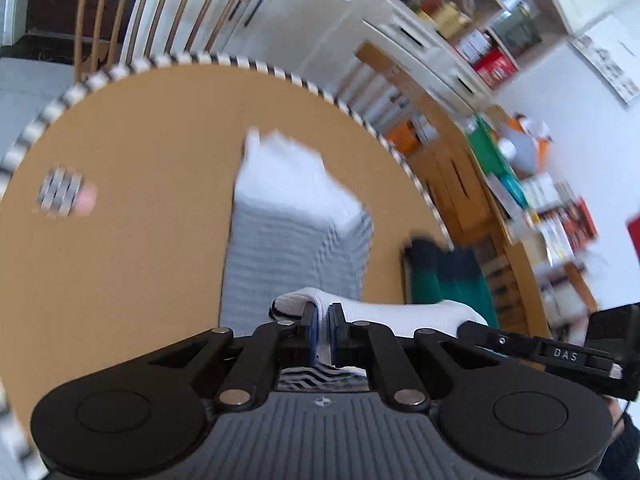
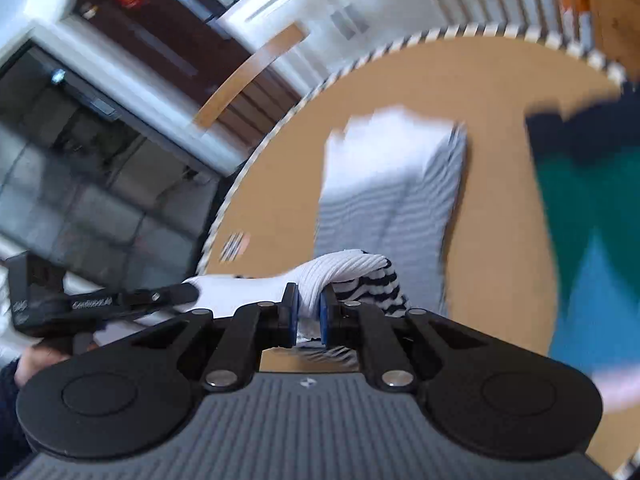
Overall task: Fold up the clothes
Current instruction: 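Lift the hem end with both grippers and fold it over toward the collar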
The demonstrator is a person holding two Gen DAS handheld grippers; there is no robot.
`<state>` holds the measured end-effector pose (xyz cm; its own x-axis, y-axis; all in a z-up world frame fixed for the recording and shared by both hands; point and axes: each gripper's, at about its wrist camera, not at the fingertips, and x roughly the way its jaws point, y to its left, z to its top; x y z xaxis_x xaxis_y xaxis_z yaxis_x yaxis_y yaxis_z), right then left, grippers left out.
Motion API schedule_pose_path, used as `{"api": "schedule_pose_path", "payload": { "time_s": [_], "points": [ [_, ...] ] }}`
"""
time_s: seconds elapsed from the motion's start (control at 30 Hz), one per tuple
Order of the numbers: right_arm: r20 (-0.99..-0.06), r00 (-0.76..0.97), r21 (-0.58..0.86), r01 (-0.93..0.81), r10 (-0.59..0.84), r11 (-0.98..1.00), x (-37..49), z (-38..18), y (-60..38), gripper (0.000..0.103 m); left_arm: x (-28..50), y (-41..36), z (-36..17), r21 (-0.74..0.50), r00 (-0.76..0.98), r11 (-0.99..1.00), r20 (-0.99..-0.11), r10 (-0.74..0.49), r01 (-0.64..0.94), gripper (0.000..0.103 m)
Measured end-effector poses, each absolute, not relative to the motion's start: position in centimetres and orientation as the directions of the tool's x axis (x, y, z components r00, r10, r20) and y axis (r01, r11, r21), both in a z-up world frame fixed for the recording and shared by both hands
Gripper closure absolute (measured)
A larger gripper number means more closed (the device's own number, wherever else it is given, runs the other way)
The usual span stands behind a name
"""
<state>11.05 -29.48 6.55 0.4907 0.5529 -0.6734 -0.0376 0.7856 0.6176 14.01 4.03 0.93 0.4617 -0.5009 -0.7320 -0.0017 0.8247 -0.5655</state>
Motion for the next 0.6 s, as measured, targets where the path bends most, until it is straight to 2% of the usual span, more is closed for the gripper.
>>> {"api": "schedule_pose_path", "payload": {
  "time_s": [0.13, 0.27, 0.53, 0.6],
  "points": [
    [-0.718, 0.503, 0.594, 0.083, 0.481, 0.800, 20.7, 6.0, -29.6, 0.093, 24.5, 3.7, -0.8, -0.586, 0.452, 0.804, -0.747, -0.487, -0.101, 0.097],
    [-0.759, 0.487, 0.573, 0.184, 0.433, 0.799, 27.9, 2.9, -29.2, 0.093, 28.7, 4.2, -3.5, -0.608, 0.471, 0.782, -0.734, -0.488, -0.137, 0.097],
    [-0.823, 0.424, 0.531, 0.338, 0.378, 0.777, 34.8, -4.0, -28.9, 0.091, 37.2, 5.3, -8.8, -0.651, 0.510, 0.730, -0.709, -0.487, -0.207, 0.096],
    [-0.830, 0.435, 0.524, 0.391, 0.349, 0.757, 35.6, -5.3, -29.3, 0.083, 39.3, 5.6, -10.1, -0.661, 0.520, 0.716, -0.702, -0.486, -0.224, 0.098]
  ]
}}
